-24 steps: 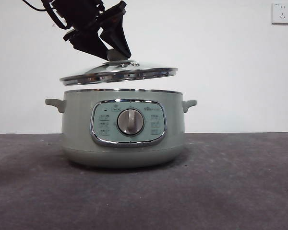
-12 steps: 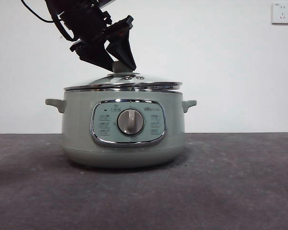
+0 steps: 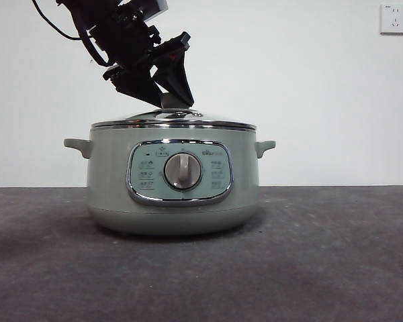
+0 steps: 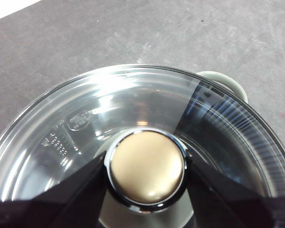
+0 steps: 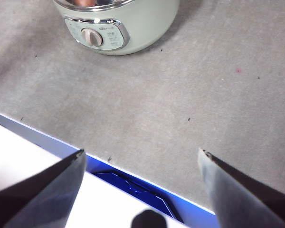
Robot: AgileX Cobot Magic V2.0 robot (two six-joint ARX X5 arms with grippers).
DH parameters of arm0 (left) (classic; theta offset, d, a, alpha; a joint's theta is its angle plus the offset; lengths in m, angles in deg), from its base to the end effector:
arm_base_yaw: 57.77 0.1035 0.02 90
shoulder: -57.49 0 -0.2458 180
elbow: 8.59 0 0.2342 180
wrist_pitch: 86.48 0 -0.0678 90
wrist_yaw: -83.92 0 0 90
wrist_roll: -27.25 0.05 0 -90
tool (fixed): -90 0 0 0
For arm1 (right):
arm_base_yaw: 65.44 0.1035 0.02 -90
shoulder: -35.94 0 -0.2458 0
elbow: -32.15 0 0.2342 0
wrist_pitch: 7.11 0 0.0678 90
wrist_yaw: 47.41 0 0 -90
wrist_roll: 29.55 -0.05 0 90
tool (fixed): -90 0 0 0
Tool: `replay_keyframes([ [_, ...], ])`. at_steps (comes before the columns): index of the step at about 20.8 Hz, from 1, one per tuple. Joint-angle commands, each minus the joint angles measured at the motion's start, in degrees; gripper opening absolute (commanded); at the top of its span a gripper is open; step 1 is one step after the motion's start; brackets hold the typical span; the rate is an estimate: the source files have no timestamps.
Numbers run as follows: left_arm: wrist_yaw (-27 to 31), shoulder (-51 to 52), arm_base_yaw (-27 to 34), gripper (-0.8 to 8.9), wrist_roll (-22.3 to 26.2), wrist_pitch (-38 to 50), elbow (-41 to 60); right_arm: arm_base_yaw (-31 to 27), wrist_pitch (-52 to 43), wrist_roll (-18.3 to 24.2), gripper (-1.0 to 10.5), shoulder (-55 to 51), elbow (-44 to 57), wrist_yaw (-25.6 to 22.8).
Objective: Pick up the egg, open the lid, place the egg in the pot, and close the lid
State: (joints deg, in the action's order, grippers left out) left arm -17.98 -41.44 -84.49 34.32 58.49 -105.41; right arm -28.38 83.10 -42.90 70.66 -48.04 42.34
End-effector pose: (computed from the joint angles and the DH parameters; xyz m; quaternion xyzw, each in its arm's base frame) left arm 0.3395 -0.1824 0.2672 0.0962 0.2959 -0.3323 0.8904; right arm 0.0527 0.0395 0.3275 -0.0189 0.3921 0.2481 0.8856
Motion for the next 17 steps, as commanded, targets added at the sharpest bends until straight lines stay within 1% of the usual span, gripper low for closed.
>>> replay_keyframes([
  [1,-0.1,-2.3,-0.2,-0.01,0.7,-1.8,0.9,0.1,-0.2,-0.6,4.1,-0.1,0.5,-0.3],
  [4,-0.1,-2.3,-0.2,0.14,0.6,-2.9,0.9,0.1,-0.2,-0.6,4.1,-0.1,0.5,-0.3],
  [5,-0.1,-2.3,0.0,0.79,0.6,-3.5,0.9,0.1,-0.2,-0.6,4.1,-0.1,0.5,-0.3],
  [7,-0.1,-2.3,0.0,2.95,0.6,-4.3,0.9,0.1,-0.3,-0.6,4.1,-0.1,0.5,-0.3],
  [8,-0.1,-2.3,0.0,3.83,0.6,-4.5,0.9,0.1,-0.3,-0.6,4.1,-0.1,0.5,-0.3],
  [9,-0.1,-2.3,0.0,4.17,0.6,-4.6,0.9,0.1,-0.3,-0.5,4.1,-0.1,0.5,-0.3],
  [13,0.0,-2.1,0.1,4.17,0.6,-4.9,0.4,0.1,-0.3,-0.5,4.1,-0.1,0.5,-0.3],
  [17,0.0,-2.0,0.4,4.17,0.5,-9.3,-3.6,0.1,-0.3,-0.5,4.1,-0.1,0.5,-0.3],
])
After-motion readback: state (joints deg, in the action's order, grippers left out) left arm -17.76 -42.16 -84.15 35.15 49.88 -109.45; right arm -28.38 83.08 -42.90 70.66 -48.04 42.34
